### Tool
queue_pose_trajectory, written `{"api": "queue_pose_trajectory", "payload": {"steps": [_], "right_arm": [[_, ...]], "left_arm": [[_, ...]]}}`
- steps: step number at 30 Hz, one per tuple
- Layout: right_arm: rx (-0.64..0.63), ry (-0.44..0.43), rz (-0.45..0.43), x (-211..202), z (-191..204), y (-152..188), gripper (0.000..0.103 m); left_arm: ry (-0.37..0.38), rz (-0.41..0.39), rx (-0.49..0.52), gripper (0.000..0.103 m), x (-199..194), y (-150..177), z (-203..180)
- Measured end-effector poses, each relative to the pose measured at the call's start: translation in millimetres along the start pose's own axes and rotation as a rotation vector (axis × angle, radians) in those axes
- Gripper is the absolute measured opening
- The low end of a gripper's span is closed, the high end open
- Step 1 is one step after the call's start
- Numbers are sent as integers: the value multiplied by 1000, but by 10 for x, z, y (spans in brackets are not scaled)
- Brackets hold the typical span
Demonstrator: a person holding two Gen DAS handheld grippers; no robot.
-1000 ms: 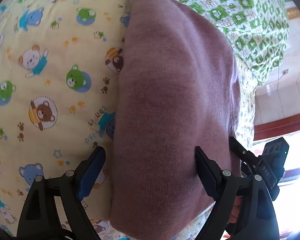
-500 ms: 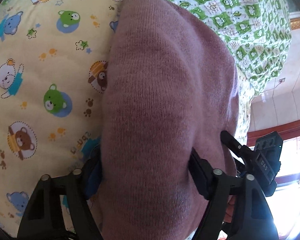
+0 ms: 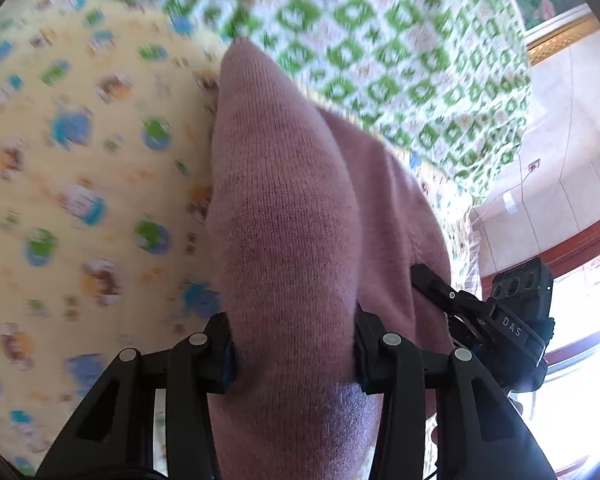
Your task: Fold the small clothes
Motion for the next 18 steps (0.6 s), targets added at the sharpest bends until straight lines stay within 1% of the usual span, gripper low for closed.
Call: {"api": "queue_pose_trajectory", "payload": {"steps": [3, 6, 10, 16, 18], "right_arm": [[-58, -22, 13, 68, 320, 76, 27], [-110, -56, 33, 191, 663, 163, 27], [-180, -95, 73, 474, 1076, 323, 27], [-234, -138, 161, 959, 1523, 612, 27], [-250, -141, 194, 1118, 1623, 717, 27]], "left_arm": [[-20, -47, -3, 44, -349, 49, 107], [-46, -97, -24, 44, -746, 141, 318], [-94, -153, -63, 44, -1201, 291, 629], [-132, -193, -150, 44, -1668, 617, 1164], [-145, -197, -171, 44, -1718, 714, 1304]]}}
Point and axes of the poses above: each gripper's, at about its wrist camera, not at the fingertips, and x roughly the way its jaws point, z to its left, y to its underside, the point moved 4 cm from there along x, roughly the way its jaws point, and after that the axes turned 10 degrees about z, right-handed, at the moved point
